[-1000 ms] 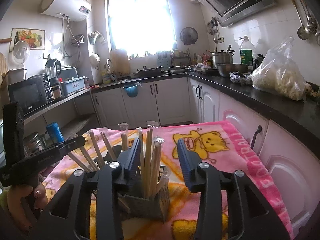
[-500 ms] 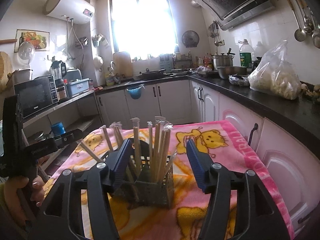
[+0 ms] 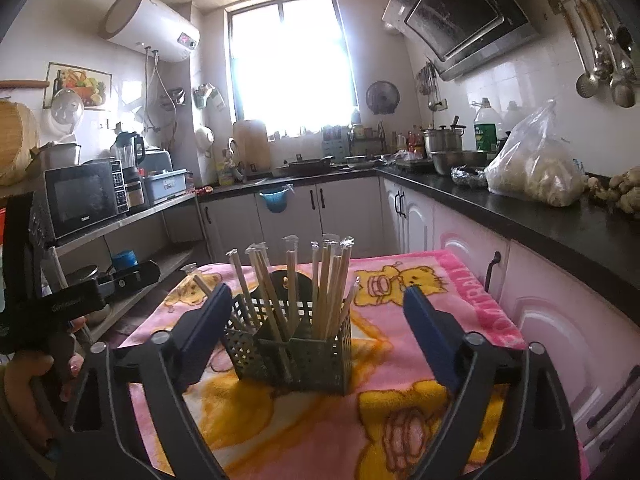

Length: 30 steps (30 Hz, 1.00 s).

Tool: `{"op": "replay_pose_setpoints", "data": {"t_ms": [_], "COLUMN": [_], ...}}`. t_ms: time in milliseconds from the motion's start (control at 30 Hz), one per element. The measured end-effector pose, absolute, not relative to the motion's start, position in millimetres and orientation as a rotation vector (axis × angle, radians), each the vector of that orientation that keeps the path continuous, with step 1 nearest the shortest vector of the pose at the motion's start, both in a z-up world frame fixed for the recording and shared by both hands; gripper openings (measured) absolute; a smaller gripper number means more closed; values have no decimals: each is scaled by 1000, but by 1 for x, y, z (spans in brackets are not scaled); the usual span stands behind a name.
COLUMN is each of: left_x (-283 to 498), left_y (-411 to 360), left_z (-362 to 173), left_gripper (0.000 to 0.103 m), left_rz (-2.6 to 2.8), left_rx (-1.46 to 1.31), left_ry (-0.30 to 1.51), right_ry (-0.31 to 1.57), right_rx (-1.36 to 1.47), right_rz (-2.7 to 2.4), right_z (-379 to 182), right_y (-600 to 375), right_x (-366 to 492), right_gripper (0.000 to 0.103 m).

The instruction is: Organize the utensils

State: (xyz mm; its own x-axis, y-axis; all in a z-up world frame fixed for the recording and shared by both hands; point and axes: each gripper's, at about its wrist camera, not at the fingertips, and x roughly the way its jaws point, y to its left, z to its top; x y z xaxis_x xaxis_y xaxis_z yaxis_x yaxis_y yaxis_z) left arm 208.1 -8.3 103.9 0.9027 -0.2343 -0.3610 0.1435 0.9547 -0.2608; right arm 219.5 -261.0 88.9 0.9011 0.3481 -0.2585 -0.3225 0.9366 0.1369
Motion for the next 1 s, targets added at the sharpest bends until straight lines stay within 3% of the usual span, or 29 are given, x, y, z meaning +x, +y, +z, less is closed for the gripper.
{"op": "replay_pose_setpoints", "data": {"t_ms": [233, 1000], "left_x": [182, 109], "left_y": [-9, -7], "left_z": [99, 55], "left_gripper": [91, 92], "left_rz": [-187, -140], "left_rx": [-213, -203], "left_ry": [398, 377], "right_ry": [270, 212], "right_rx": [88, 42], "right_rz": [346, 324], "right_z": [87, 55], "right_y": [-265, -263], "right_x": [196, 122], "right_gripper": [92, 97]}}
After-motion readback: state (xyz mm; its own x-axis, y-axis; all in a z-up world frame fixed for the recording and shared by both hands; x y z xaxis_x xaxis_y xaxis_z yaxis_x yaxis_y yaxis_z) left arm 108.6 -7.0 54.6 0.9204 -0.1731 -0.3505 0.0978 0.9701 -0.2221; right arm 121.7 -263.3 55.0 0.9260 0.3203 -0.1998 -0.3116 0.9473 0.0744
